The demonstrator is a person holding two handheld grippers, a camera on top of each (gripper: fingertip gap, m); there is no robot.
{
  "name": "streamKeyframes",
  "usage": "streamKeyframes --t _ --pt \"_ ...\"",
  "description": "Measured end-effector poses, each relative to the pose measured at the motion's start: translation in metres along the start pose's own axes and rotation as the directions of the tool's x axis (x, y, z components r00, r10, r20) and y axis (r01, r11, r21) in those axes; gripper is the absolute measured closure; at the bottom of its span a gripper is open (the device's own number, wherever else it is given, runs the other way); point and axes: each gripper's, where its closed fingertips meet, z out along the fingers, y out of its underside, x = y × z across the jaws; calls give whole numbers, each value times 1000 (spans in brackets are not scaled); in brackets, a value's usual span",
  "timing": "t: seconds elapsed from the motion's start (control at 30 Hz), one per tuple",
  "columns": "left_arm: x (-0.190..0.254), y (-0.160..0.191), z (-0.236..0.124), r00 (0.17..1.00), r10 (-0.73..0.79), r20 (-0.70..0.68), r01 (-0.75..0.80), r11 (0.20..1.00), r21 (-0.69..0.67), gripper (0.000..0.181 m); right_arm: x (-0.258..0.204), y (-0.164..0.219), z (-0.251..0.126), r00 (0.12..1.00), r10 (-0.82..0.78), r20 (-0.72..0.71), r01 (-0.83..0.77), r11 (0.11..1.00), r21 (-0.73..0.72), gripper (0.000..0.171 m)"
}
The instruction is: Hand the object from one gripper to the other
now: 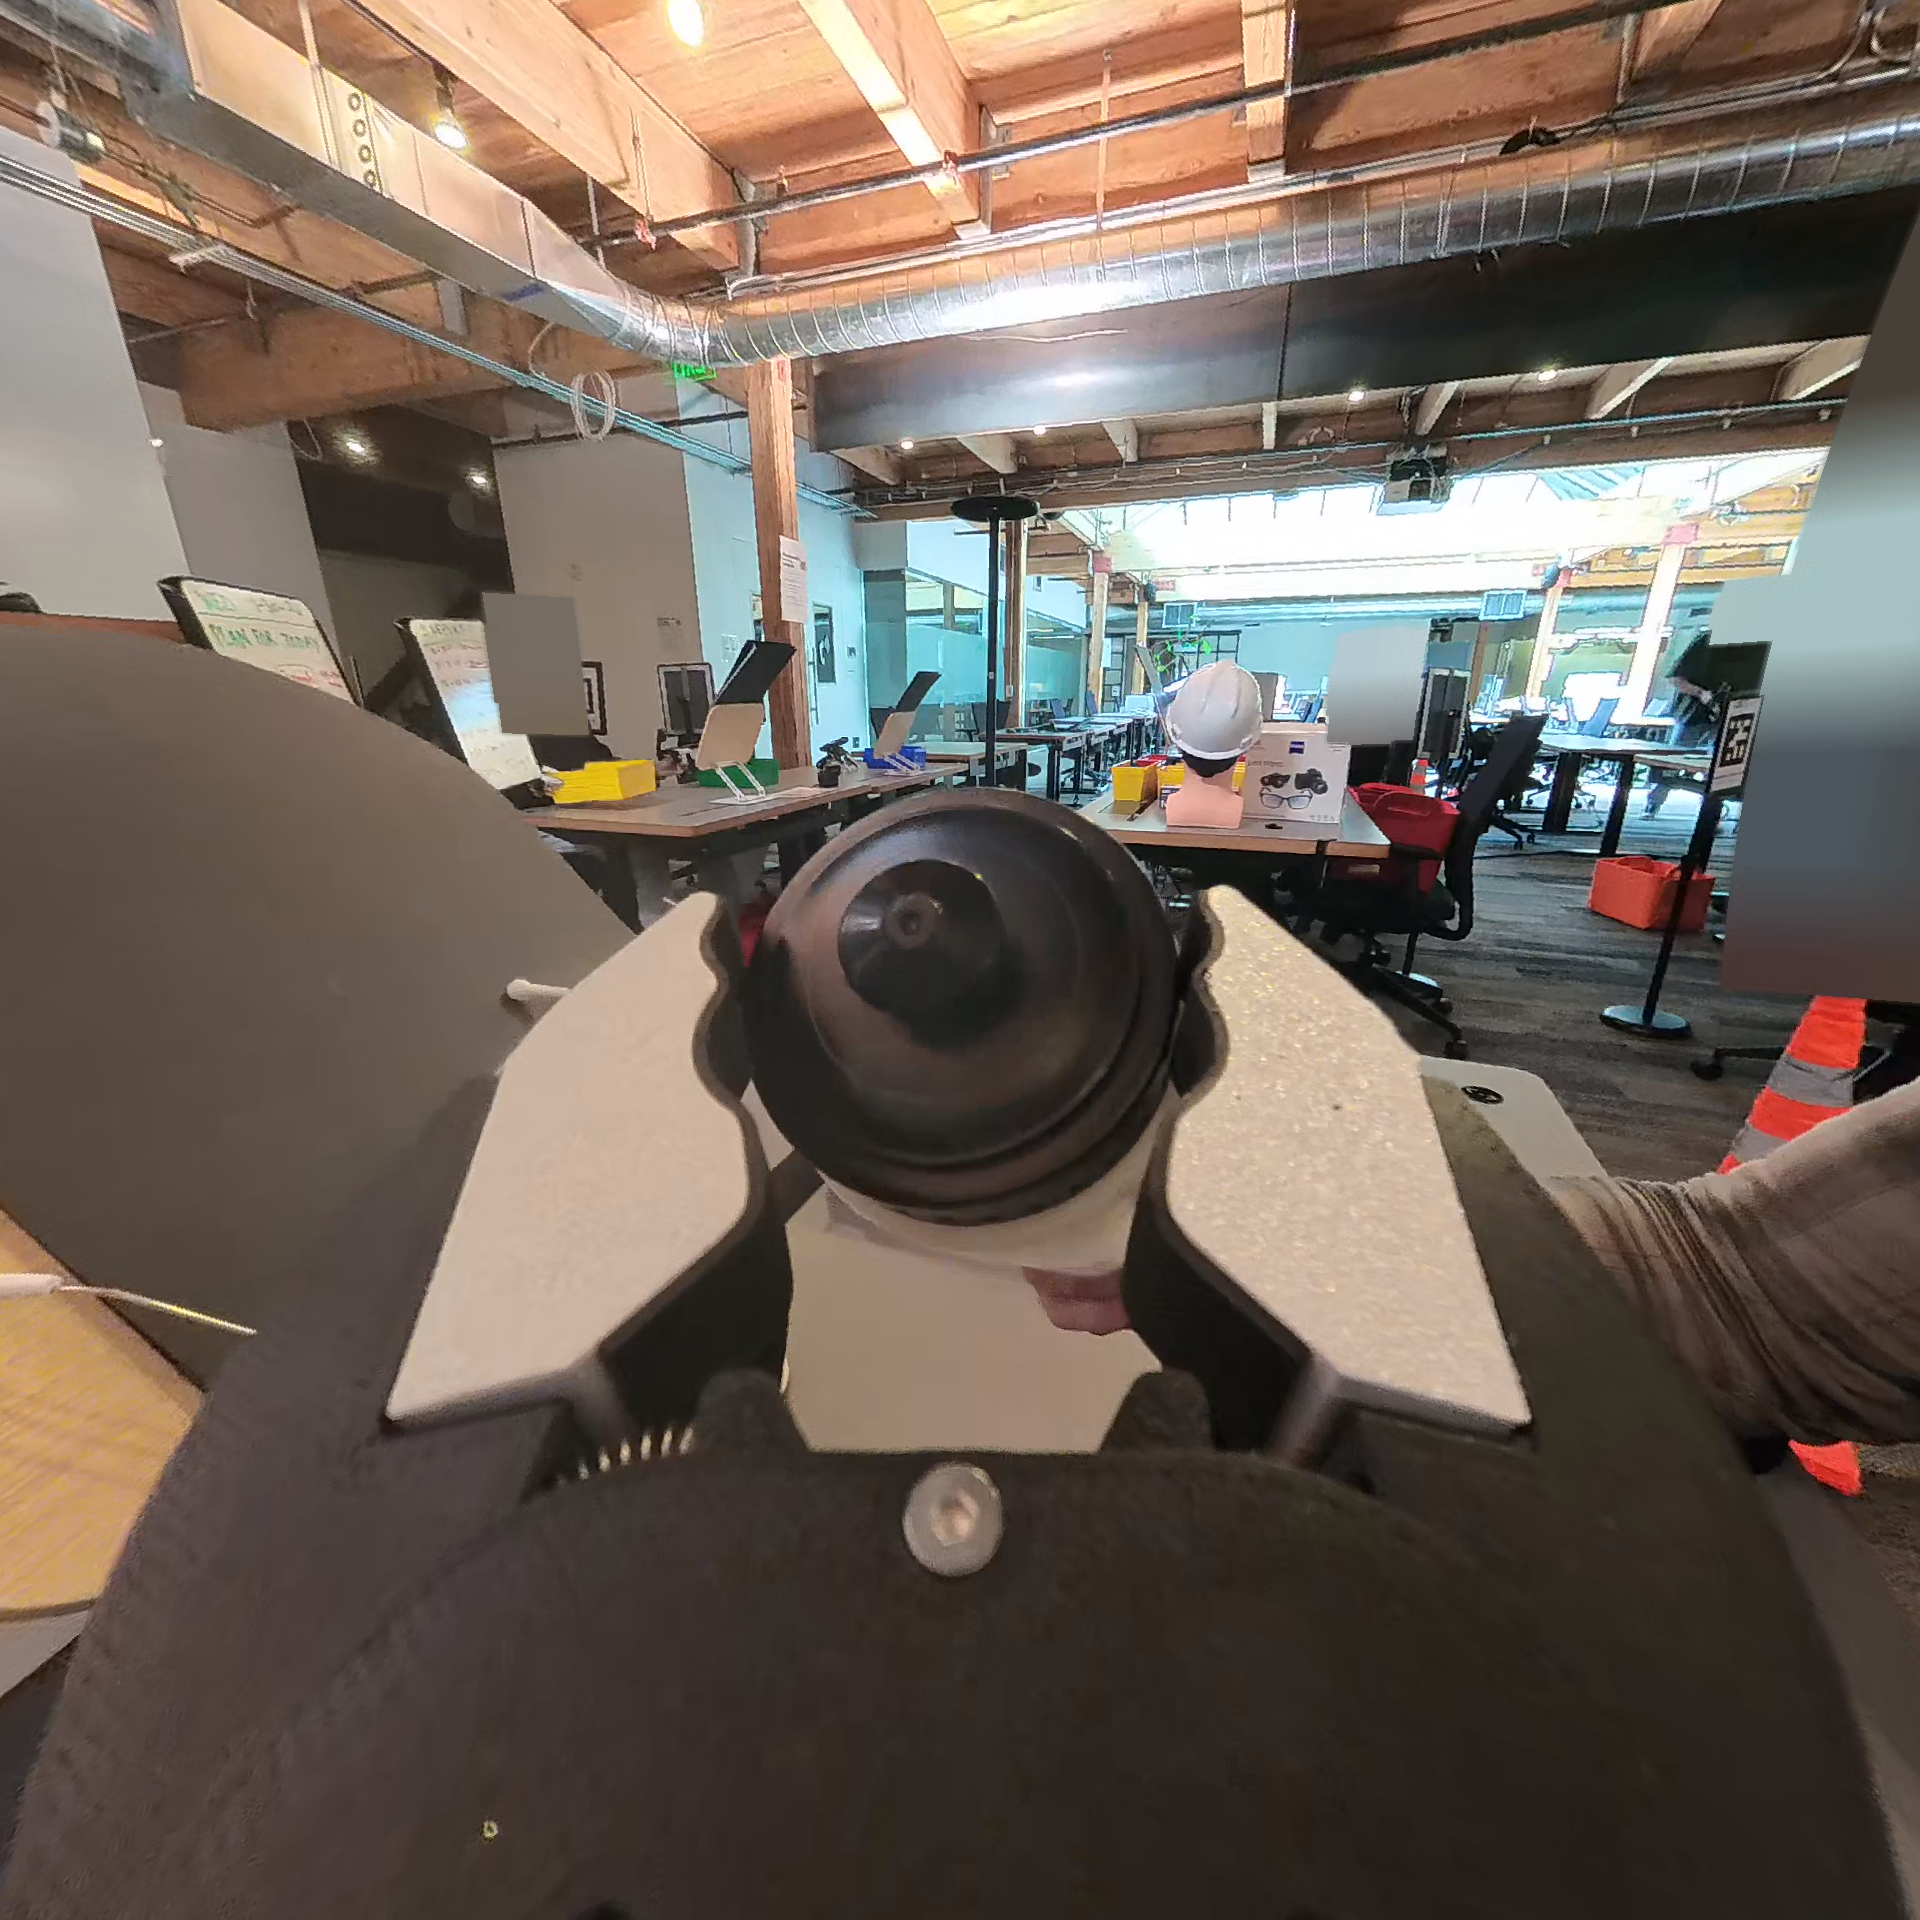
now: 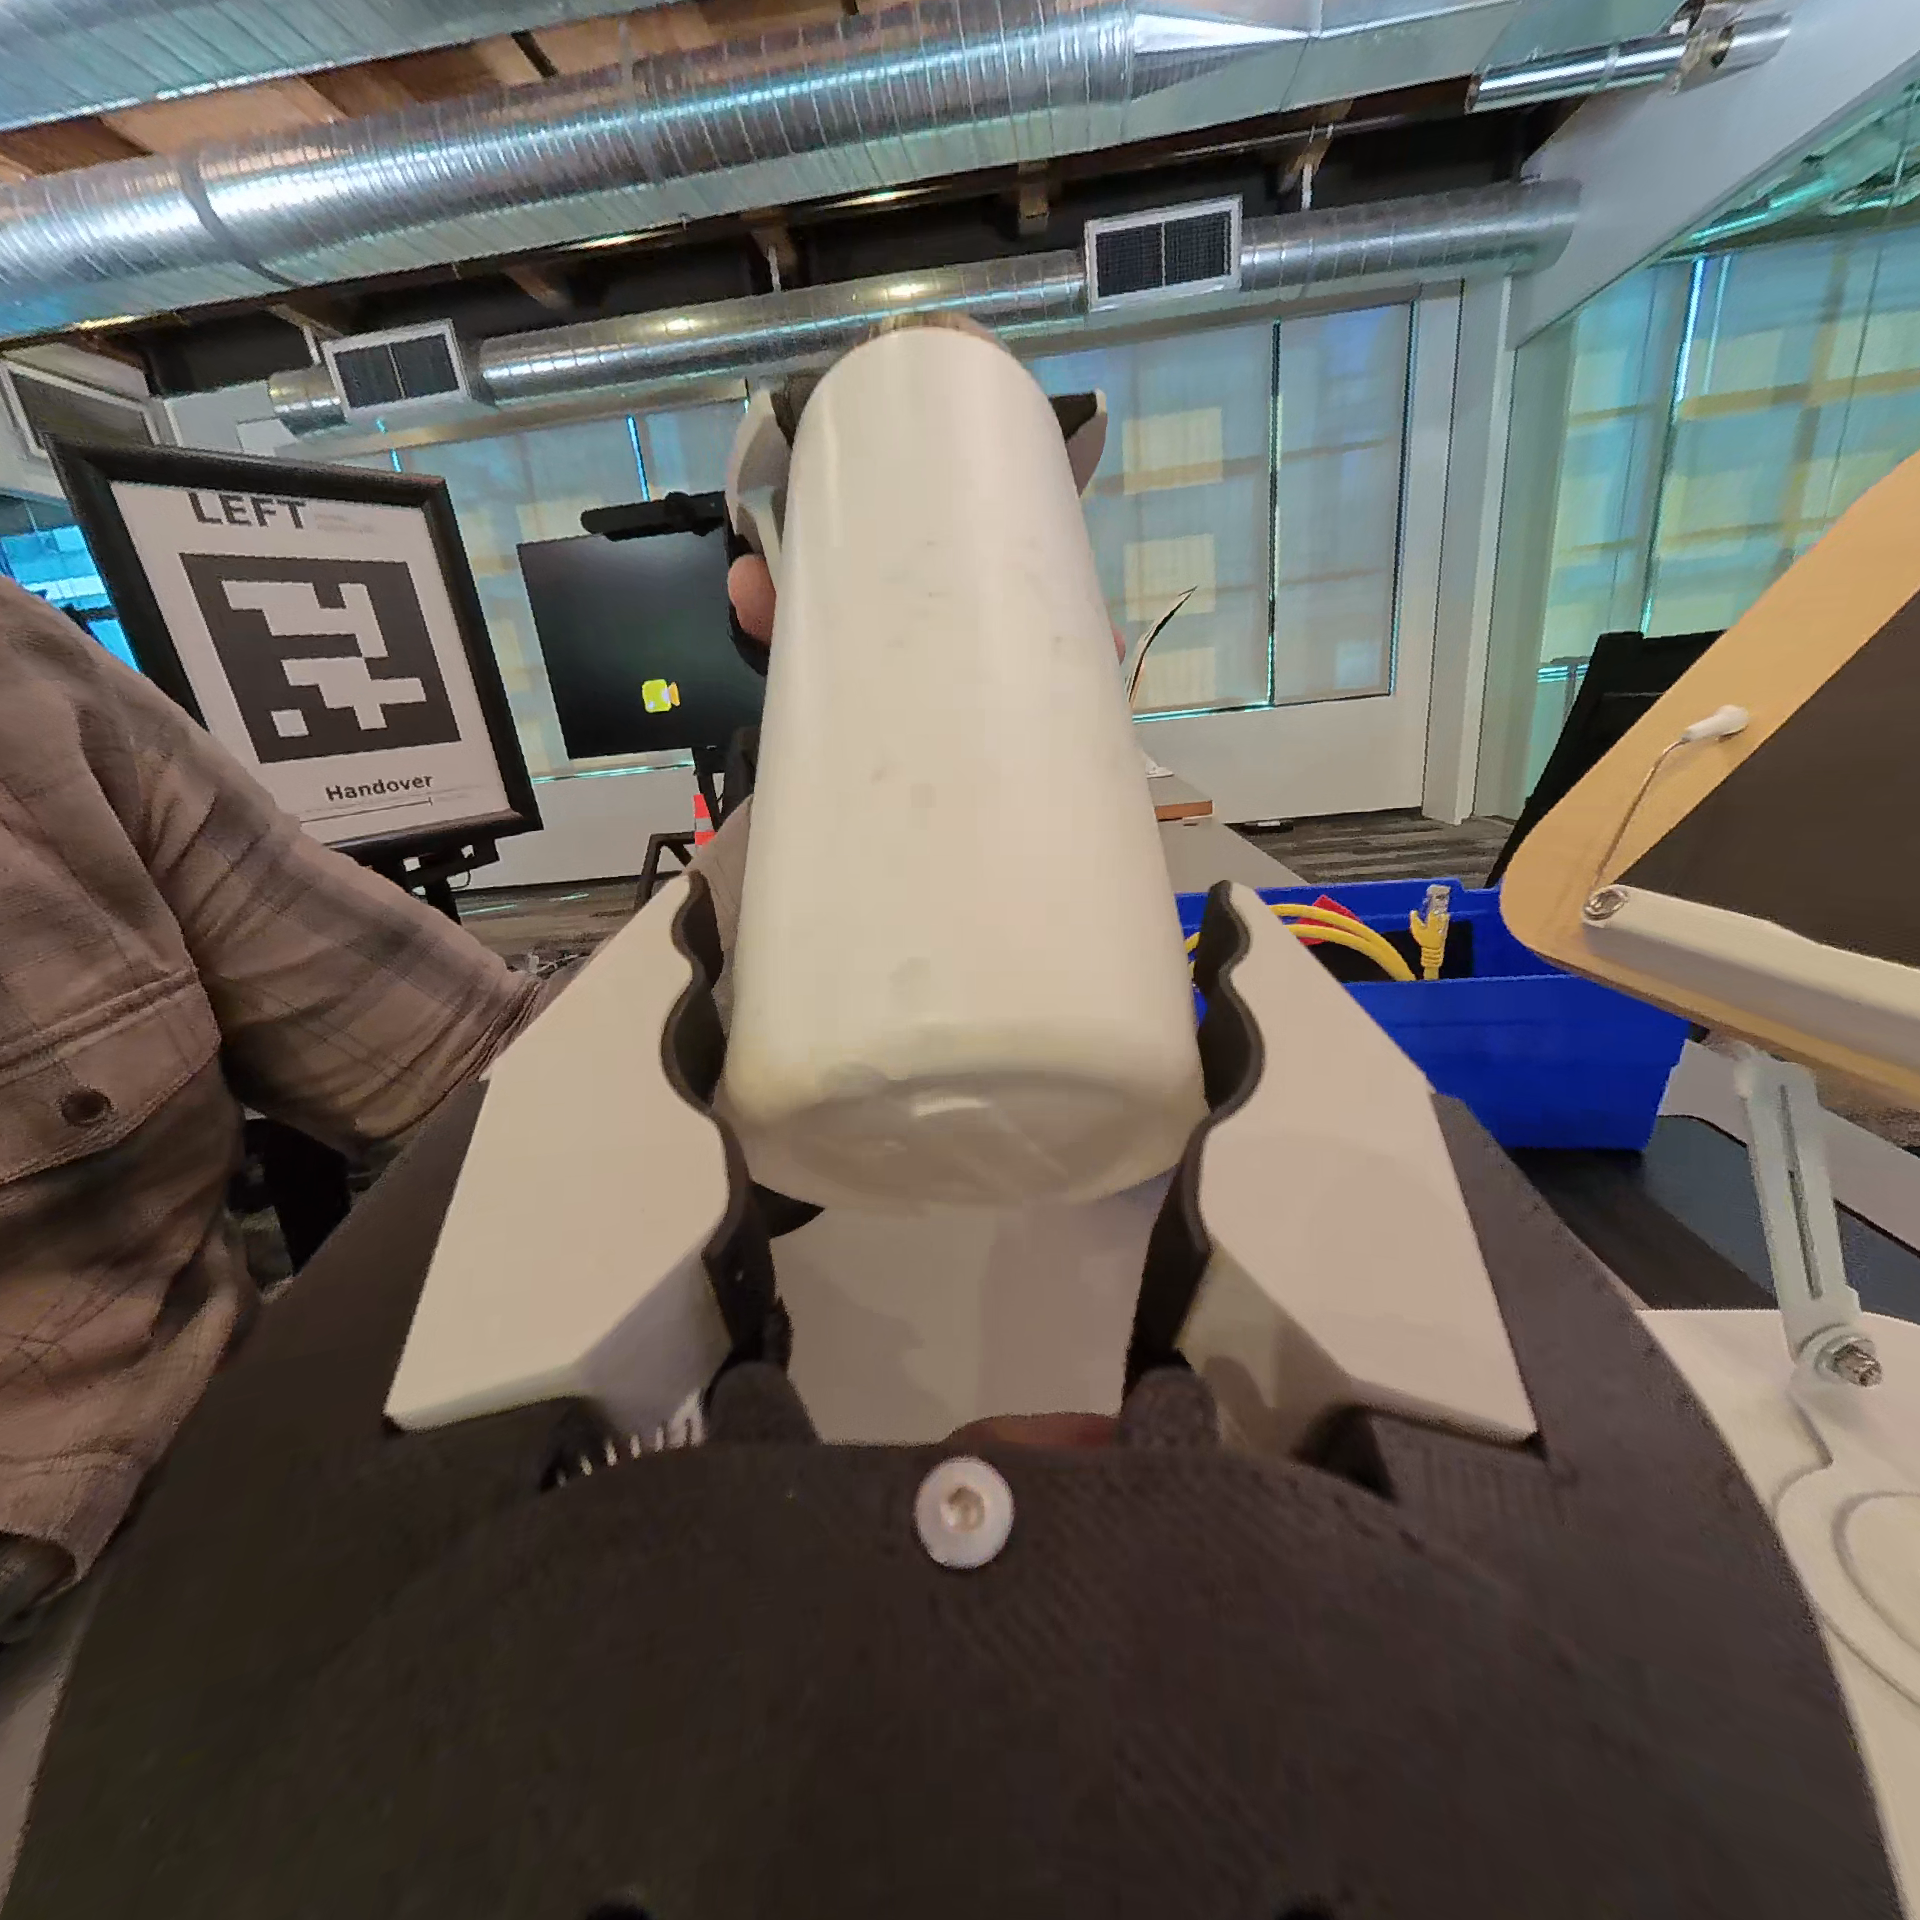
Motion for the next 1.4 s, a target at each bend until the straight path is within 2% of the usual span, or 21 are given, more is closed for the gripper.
streamKeyframes --t 0.63,0.83,1.4 --pt "-27 34 -2 992 -123 -32 124 992 21 102 21 -22 -21 994 -8 -110 15 997 70 82" --pt "-25 29 -2 995 -98 -27 99 992 79 105 19 -22 -20 994 -22 -106 29 998 62 82" --pt "-29 32 -3 994 -104 -23 105 992 72 103 26 -36 -29 989 -9 -149 30 991 133 82"
